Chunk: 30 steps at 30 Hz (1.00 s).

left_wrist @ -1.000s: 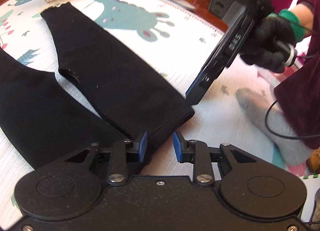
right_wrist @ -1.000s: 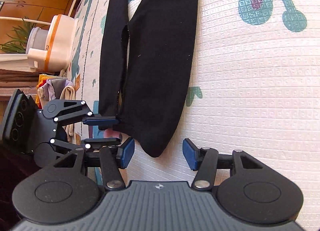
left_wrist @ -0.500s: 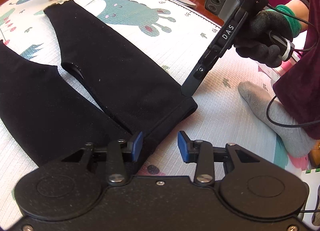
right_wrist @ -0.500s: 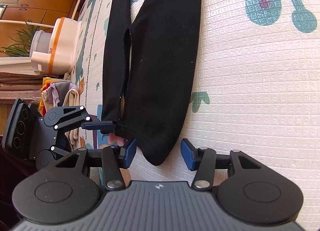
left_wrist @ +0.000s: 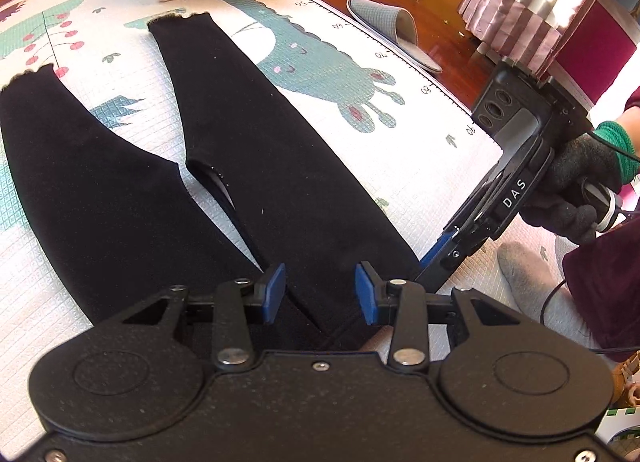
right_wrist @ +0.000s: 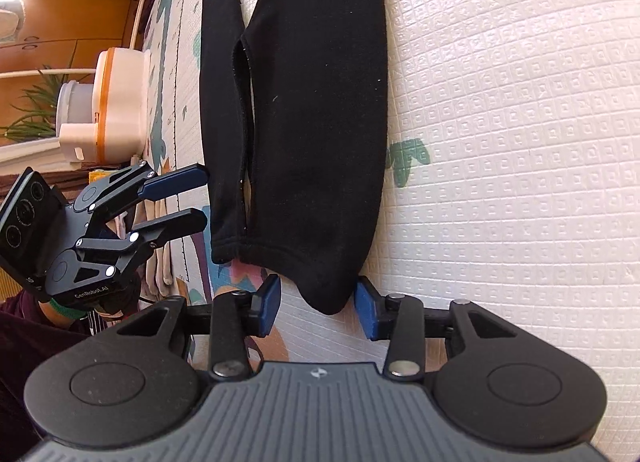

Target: Fold clothes

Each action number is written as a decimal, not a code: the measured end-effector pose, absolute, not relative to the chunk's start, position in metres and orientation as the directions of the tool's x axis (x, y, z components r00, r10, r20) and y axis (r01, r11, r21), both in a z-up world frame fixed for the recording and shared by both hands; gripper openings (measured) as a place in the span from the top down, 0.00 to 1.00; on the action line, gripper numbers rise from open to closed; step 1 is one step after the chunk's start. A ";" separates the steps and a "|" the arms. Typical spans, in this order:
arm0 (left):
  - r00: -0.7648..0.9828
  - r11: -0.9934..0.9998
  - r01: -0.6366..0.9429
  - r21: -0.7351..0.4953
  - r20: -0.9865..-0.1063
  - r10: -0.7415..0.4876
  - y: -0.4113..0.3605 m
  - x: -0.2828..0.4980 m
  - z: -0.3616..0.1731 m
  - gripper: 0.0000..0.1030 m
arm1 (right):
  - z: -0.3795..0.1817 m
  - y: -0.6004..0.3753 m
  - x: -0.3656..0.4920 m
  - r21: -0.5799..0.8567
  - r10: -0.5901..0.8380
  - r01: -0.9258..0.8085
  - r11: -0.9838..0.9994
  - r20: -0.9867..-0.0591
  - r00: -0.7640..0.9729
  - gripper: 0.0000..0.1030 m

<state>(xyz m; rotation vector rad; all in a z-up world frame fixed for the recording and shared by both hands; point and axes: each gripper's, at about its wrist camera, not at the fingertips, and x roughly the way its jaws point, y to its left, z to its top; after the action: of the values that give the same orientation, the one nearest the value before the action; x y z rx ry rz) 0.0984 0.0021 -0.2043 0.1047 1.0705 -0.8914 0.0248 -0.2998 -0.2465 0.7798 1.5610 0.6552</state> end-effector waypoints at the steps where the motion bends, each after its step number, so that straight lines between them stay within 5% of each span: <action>1: 0.175 0.664 0.666 -0.340 -0.794 -0.582 0.003 0.100 -0.205 0.64 | -0.247 -0.300 0.024 0.781 0.790 0.122 0.613 -0.611 -0.060 0.61; 7: 0.146 0.678 0.632 -0.374 -0.802 -0.579 0.004 0.103 -0.213 0.64 | -0.255 -0.308 0.020 0.774 0.793 0.207 0.599 -0.608 -0.021 0.82; 16: 0.164 0.683 0.648 -0.338 -0.813 -0.558 -0.016 0.136 -0.200 0.64 | -0.253 -0.304 0.019 0.770 0.780 0.154 0.619 -0.626 -0.009 0.85; 20: 0.172 0.670 0.689 -0.277 -0.835 -0.522 -0.051 0.191 -0.173 0.54 | -0.248 -0.299 0.021 0.763 0.768 0.100 0.638 -0.640 -0.014 0.85; 25: 0.195 0.713 0.650 -0.263 -0.849 -0.491 -0.101 0.279 -0.158 0.54 | -0.248 -0.299 0.020 0.767 0.769 0.075 0.637 -0.639 -0.007 0.85; 30: 0.201 0.782 0.558 -0.276 -0.870 -0.451 -0.154 0.357 -0.179 0.65 | -0.251 -0.302 0.019 0.781 0.782 0.052 0.623 -0.623 0.000 0.85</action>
<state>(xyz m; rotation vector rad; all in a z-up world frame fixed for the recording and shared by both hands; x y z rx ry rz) 0.3566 -0.1535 -0.1790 0.1079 1.1723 -0.7065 0.0190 -0.3016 -0.2509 0.7407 1.4775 0.6649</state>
